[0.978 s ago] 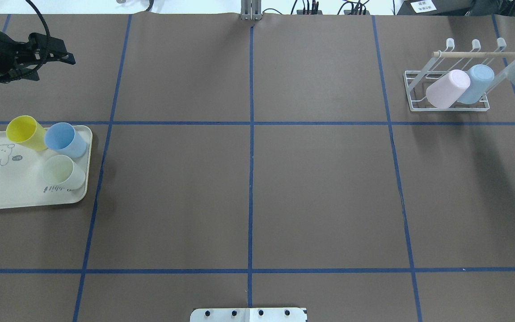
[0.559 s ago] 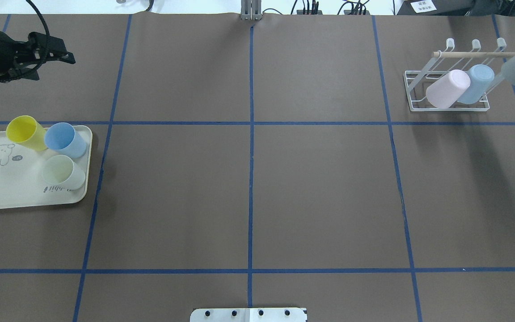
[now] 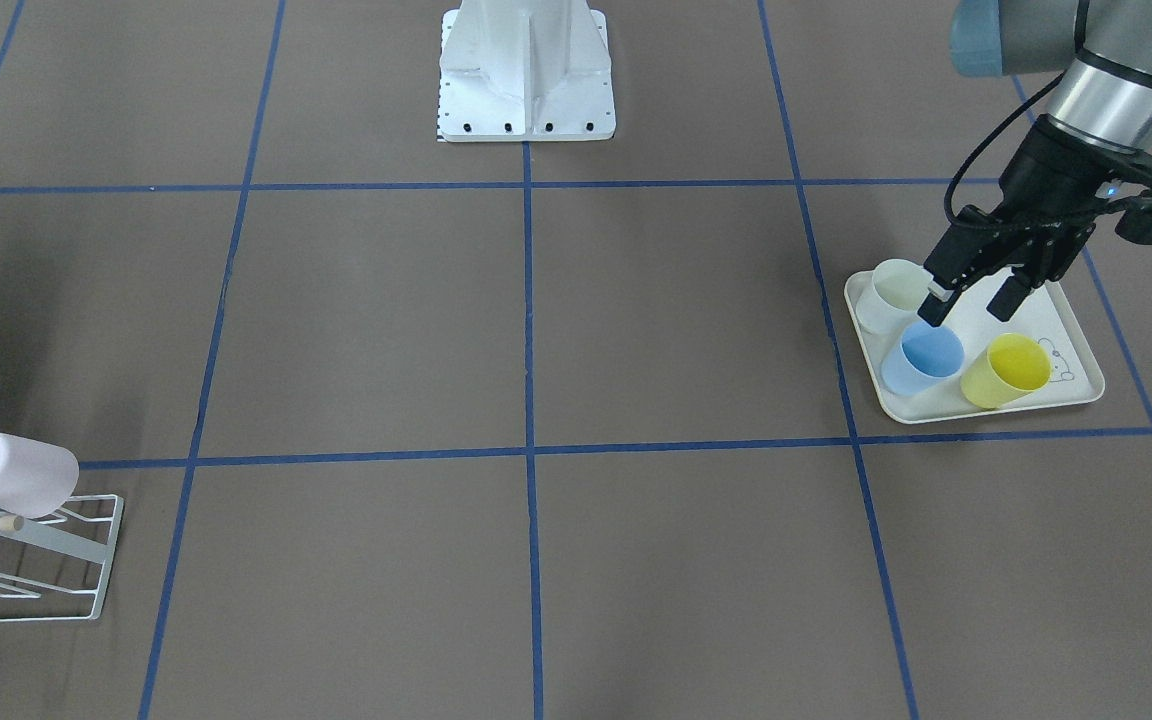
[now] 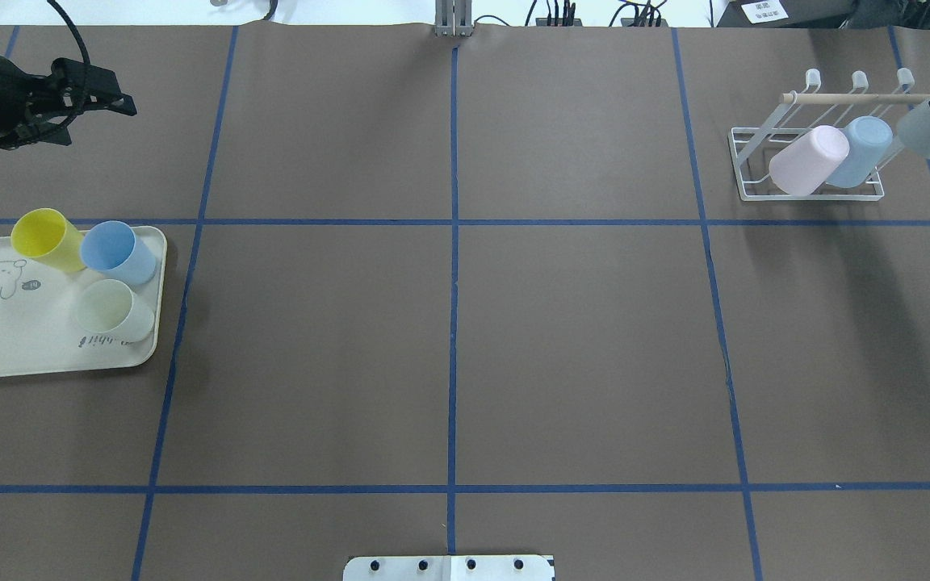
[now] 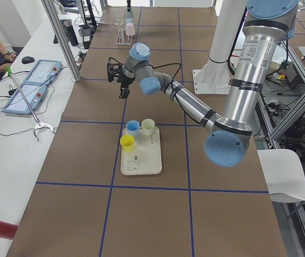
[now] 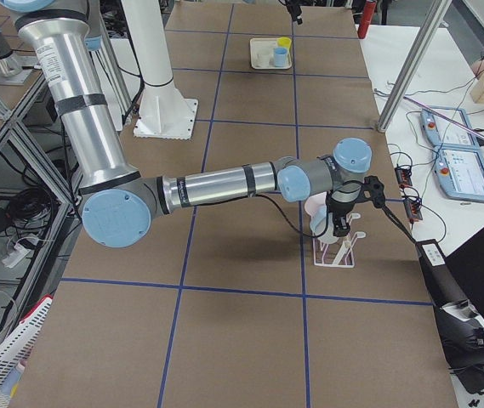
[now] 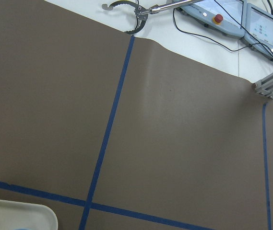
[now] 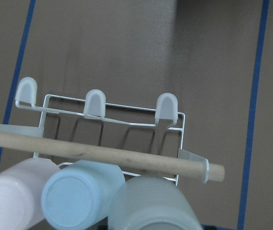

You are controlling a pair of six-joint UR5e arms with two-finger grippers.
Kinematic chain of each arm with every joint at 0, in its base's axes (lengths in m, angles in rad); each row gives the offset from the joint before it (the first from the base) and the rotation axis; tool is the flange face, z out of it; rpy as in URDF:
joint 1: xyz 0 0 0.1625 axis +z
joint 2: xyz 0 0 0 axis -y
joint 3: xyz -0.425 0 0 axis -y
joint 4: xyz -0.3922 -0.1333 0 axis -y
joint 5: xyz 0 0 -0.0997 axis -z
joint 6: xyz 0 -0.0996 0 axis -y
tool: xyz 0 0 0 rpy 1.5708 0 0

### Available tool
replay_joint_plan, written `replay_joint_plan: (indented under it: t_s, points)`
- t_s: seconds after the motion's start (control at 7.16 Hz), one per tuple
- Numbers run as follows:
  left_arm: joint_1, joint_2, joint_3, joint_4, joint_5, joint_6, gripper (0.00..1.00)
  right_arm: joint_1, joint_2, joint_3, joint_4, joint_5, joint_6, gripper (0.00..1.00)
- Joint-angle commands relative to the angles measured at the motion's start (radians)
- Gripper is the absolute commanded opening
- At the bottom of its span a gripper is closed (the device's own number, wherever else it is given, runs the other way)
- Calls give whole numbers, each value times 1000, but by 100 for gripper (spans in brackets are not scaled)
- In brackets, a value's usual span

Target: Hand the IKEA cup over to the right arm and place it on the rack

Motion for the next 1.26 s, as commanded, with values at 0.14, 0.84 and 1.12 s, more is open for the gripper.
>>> replay_joint_plan:
  t_s: [0.14,0.84,1.12]
  points:
    - [1,2,0,2,0,-2,100,-27,2,-10,4,-7,4,30]
    - [3,0,1,0,0,-2,100,-48,29,-60,8,-33,0,40]
    - [3,0,1,2,0,-2,100,-65,39,-71,10,-73,3,65]
